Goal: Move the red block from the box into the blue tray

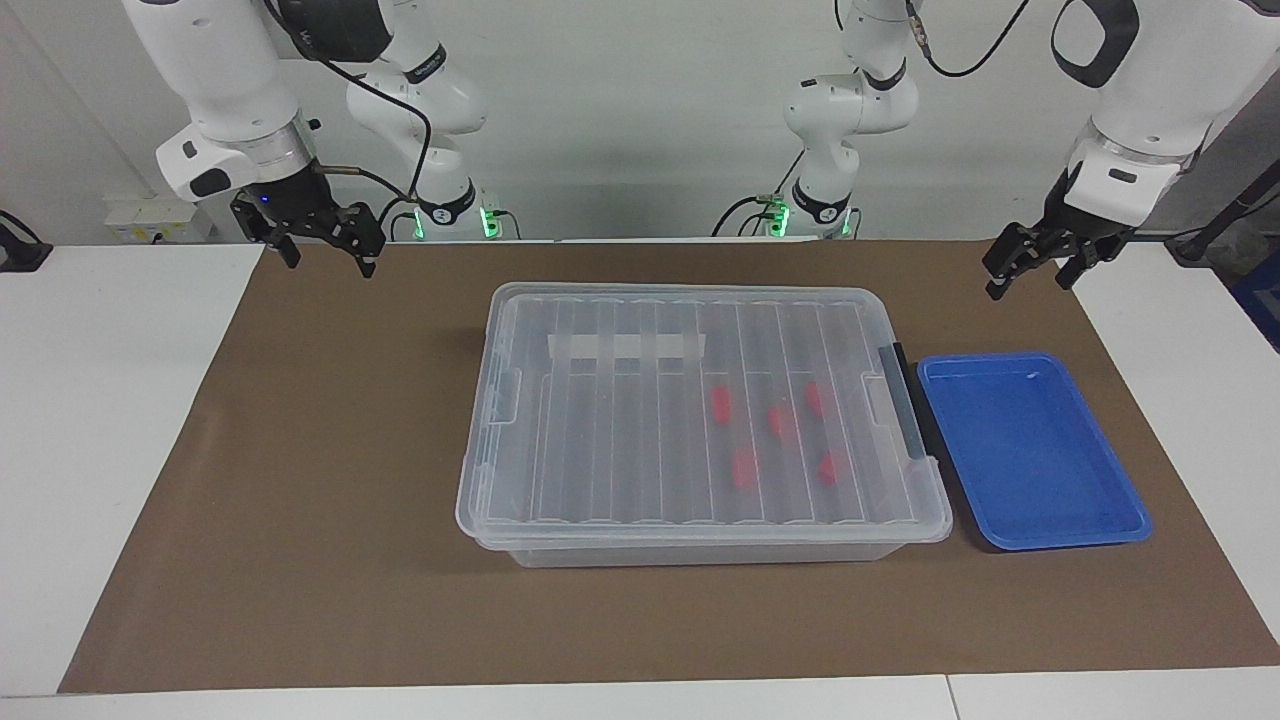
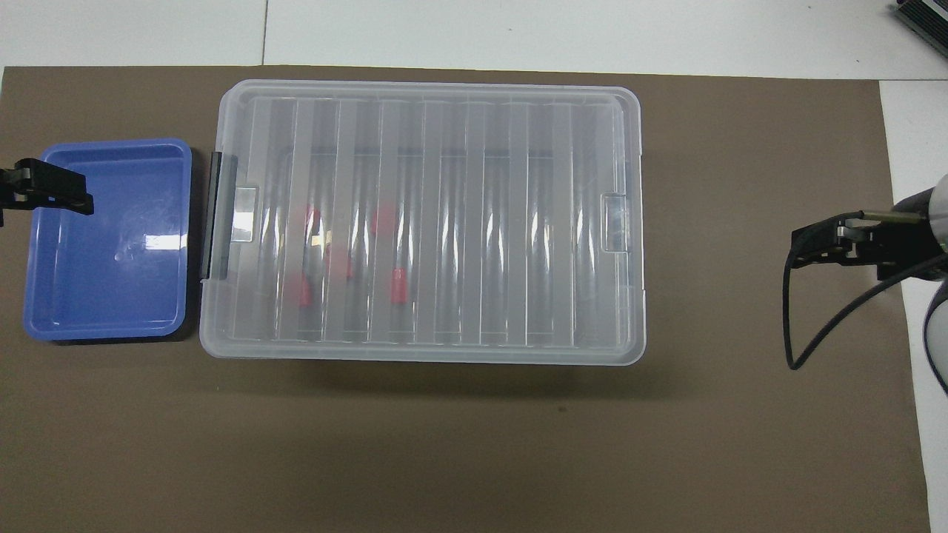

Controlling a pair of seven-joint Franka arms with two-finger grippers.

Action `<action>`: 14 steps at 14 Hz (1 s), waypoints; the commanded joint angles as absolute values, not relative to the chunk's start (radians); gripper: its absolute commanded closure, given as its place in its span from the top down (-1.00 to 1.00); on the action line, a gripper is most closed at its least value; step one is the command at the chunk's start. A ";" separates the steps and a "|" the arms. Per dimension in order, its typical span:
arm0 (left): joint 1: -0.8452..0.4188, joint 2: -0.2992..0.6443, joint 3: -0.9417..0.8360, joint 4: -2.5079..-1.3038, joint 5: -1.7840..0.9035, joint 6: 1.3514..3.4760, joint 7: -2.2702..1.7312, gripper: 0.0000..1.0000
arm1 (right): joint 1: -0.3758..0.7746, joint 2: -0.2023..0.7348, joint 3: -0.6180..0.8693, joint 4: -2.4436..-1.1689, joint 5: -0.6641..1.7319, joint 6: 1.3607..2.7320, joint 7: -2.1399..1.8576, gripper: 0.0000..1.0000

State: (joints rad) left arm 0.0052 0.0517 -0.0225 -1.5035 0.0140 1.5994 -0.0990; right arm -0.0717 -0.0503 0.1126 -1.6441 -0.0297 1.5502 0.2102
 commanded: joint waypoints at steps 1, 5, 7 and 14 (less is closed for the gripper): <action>0.005 0.023 -0.021 -1.540 0.031 1.623 -0.091 1.00 | -0.081 -0.077 0.117 -1.677 -0.031 1.575 0.225 1.00; 0.005 0.023 -0.021 -1.542 0.031 1.623 -0.091 1.00 | -0.081 -0.077 0.117 -1.683 -0.031 1.604 0.225 1.00; 0.005 0.023 -0.021 -1.540 0.031 1.623 -0.091 1.00 | -0.081 -0.072 0.117 -1.690 -0.031 1.634 0.225 1.00; 0.005 0.023 -0.021 -1.542 0.031 1.623 -0.091 1.00 | -0.034 -0.006 0.123 -1.726 -0.031 1.781 0.247 1.00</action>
